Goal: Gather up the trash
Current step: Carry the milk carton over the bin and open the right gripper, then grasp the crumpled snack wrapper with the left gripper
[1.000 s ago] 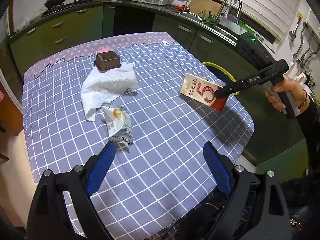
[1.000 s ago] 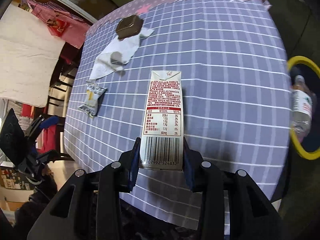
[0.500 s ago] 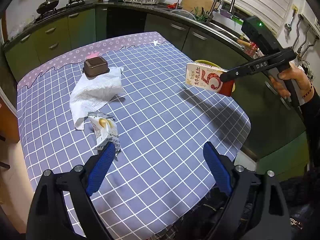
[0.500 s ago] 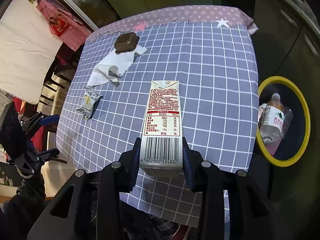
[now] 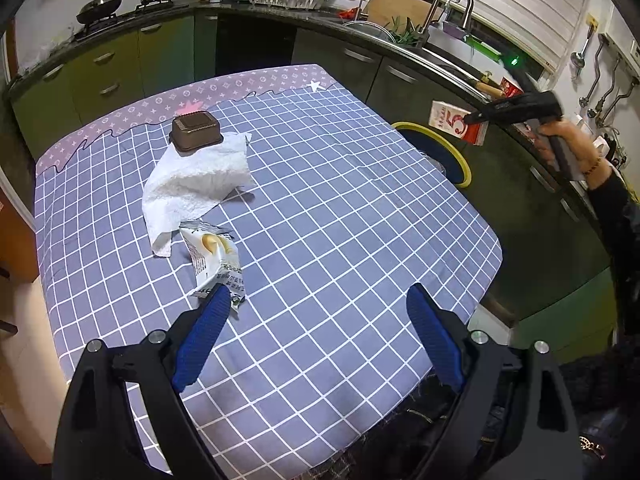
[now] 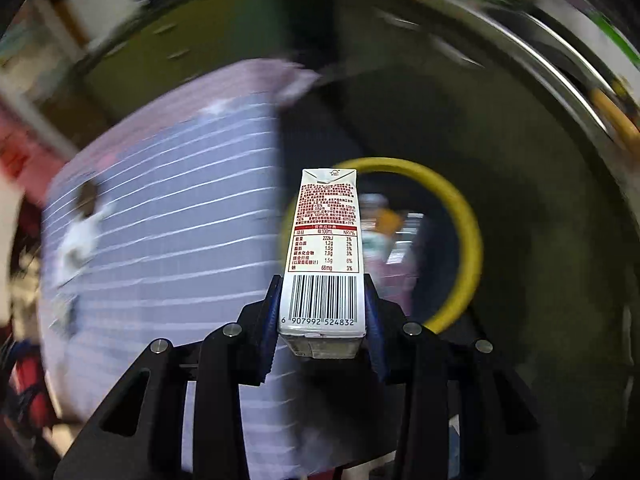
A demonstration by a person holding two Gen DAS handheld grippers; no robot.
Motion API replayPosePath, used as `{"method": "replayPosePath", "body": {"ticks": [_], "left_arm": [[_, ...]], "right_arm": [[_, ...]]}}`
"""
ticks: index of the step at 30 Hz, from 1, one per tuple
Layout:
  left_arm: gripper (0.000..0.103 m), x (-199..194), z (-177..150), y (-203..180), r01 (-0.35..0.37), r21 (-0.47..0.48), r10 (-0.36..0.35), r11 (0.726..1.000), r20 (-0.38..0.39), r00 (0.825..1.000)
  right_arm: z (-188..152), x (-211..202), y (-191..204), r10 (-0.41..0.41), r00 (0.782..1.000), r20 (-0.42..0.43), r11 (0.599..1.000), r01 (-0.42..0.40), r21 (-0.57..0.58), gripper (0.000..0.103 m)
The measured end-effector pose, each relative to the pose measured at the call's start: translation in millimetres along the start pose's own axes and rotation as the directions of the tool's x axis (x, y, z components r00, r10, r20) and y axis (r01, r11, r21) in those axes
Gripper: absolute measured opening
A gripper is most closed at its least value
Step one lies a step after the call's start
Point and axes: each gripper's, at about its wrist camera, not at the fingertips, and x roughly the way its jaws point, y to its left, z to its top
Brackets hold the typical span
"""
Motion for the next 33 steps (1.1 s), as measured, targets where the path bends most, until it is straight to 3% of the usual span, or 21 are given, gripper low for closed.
{"method": "replayPosePath", "body": {"ticks": [3,4,5,6,11,16,21,26,29,33], "left_arm": [[0.085,0,3,-3,-0.004,0.004,0.004,1.000,-0.001,1.000],[0.085,1,3,-4,-0.005,0.005,0.005,1.000,-0.002,1.000],[0.085,1,4,-4,-0.006,0.006,0.006,1.000,-0.003,1.000],[0.086,2,4,-5,-0.008,0.009,0.008,1.000,-0.006,1.000],[0.088,7,8,-3,-0.022,0.012,0.023,1.000,-0.024,0.999],[0.090,23,13,7,-0.058,-0.001,0.058,0.998,-0.058,0.997],[0.090,50,22,33,-0.111,-0.045,0.105,0.993,-0.126,0.986],[0.090,75,28,59,-0.127,-0.123,0.102,0.984,-0.193,0.976],[0.090,86,30,71,-0.101,-0.168,0.062,0.981,-0.220,0.973],[0.088,93,36,74,-0.112,-0.158,0.074,0.981,-0.232,0.970]], "right_arm": [[8,32,-34,-0.031,0.999,-0.021,0.997,0.032,0.074,0.042],[9,42,-43,-0.042,0.999,-0.030,0.994,0.045,0.100,0.050],[9,48,-50,-0.066,0.997,-0.029,0.991,0.069,0.118,0.068],[9,50,-52,-0.071,0.997,-0.023,0.990,0.073,0.122,0.070],[-2,31,-51,0.051,0.998,0.040,0.987,-0.057,0.149,0.070],[-34,-6,-20,0.188,0.977,0.105,0.979,-0.195,0.062,0.071],[-55,-15,14,0.247,0.964,0.101,0.969,-0.246,-0.016,0.073],[-69,-12,26,0.283,0.956,0.073,0.959,-0.280,-0.053,0.073],[-70,-7,30,0.295,0.953,0.060,0.954,-0.292,-0.066,0.073],[-72,-2,32,0.308,0.950,0.047,0.950,-0.304,-0.066,0.074]]}}
